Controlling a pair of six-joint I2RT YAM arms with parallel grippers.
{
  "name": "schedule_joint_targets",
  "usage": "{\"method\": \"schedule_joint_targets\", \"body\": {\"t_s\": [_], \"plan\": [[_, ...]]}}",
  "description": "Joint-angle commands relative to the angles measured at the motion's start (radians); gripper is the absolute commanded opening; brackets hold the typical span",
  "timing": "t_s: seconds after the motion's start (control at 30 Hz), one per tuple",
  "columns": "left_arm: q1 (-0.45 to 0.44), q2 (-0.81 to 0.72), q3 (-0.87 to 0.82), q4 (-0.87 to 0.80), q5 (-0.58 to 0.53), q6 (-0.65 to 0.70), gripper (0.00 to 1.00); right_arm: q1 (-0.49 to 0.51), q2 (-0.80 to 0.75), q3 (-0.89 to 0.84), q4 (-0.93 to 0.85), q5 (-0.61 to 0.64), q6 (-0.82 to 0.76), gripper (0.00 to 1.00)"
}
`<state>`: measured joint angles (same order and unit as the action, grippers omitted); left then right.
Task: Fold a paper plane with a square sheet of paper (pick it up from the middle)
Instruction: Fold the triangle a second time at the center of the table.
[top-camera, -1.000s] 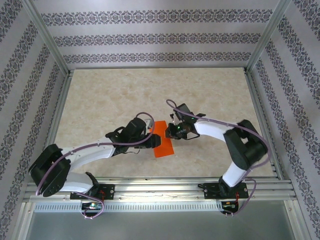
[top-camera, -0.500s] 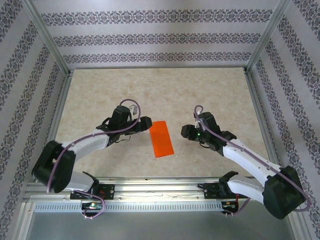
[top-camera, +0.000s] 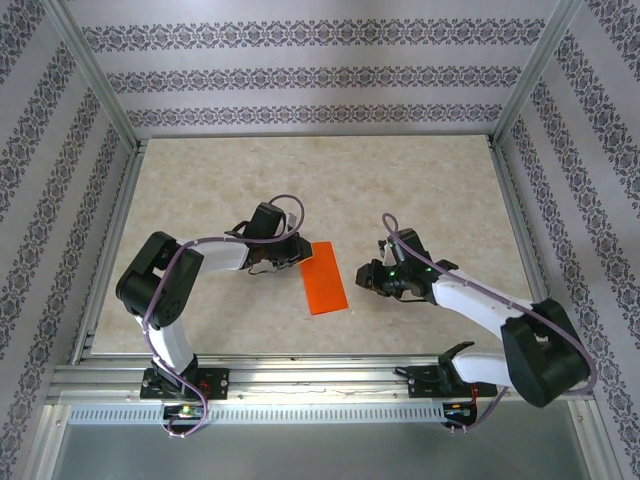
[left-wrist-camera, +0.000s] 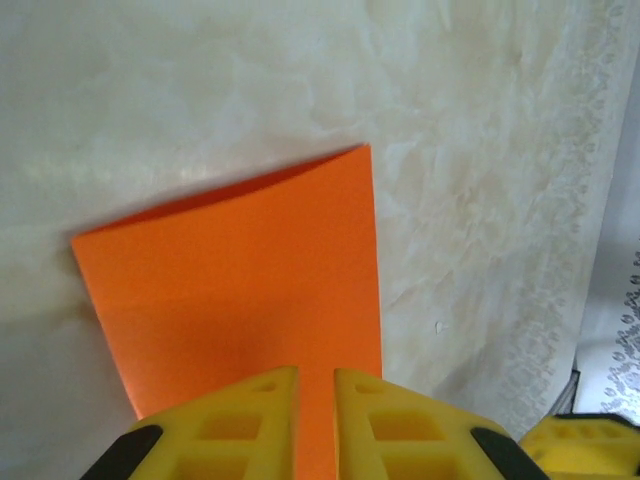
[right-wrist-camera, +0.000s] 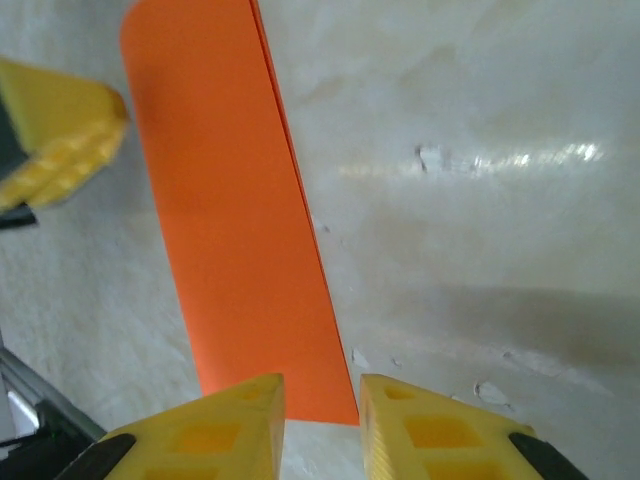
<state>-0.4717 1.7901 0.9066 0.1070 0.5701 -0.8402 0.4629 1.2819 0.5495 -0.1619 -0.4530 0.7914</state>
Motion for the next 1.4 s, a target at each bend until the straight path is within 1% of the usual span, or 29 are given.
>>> {"method": "schedule_joint_targets", "body": {"t_s": [0.0, 0.1, 0.2, 0.3, 0.37, 0.5, 0.6, 0.8, 1.0, 1.1, 1.23, 1.37], "plan": [[-0.003, 0.035, 0.032, -0.082, -0.036, 0.058, 0.17, 0.021, 0.065, 0.03, 0.026, -0.104, 0.016, 0.26], [-0.003, 0.069, 0.033, -0.071, -0.028, 0.063, 0.15, 0.043, 0.119, 0.053, 0.025, -0.124, 0.015, 0.29], [-0.003, 0.087, 0.021, -0.085, -0.043, 0.073, 0.13, 0.056, 0.158, 0.068, 0.009, -0.128, 0.014, 0.29], [-0.003, 0.085, -0.011, -0.082, -0.058, 0.079, 0.13, 0.057, 0.146, 0.046, 0.008, -0.096, 0.021, 0.32], [-0.003, 0.084, -0.028, -0.073, -0.055, 0.083, 0.13, 0.057, 0.145, 0.035, 0.015, -0.096, 0.031, 0.33], [-0.002, 0.087, -0.037, -0.047, -0.045, 0.081, 0.13, 0.062, 0.188, 0.048, 0.042, -0.162, 0.044, 0.34], [-0.002, 0.093, -0.029, -0.034, -0.03, 0.086, 0.13, 0.064, 0.214, 0.062, 0.069, -0.172, 0.06, 0.36], [-0.003, 0.114, 0.002, -0.026, -0.001, 0.119, 0.14, 0.06, 0.246, 0.09, 0.172, -0.226, 0.093, 0.36], [-0.004, 0.158, 0.069, -0.029, 0.036, 0.166, 0.15, 0.019, 0.317, 0.13, 0.245, -0.296, 0.103, 0.35], [-0.007, 0.18, 0.112, -0.032, 0.052, 0.187, 0.16, 0.001, 0.355, 0.156, 0.251, -0.312, 0.095, 0.35], [-0.013, 0.185, 0.178, -0.061, 0.057, 0.23, 0.22, -0.026, 0.386, 0.163, 0.282, -0.328, 0.098, 0.33], [-0.03, 0.128, 0.22, -0.126, 0.005, 0.289, 0.36, -0.05, 0.413, 0.16, 0.307, -0.352, 0.096, 0.31]]}}
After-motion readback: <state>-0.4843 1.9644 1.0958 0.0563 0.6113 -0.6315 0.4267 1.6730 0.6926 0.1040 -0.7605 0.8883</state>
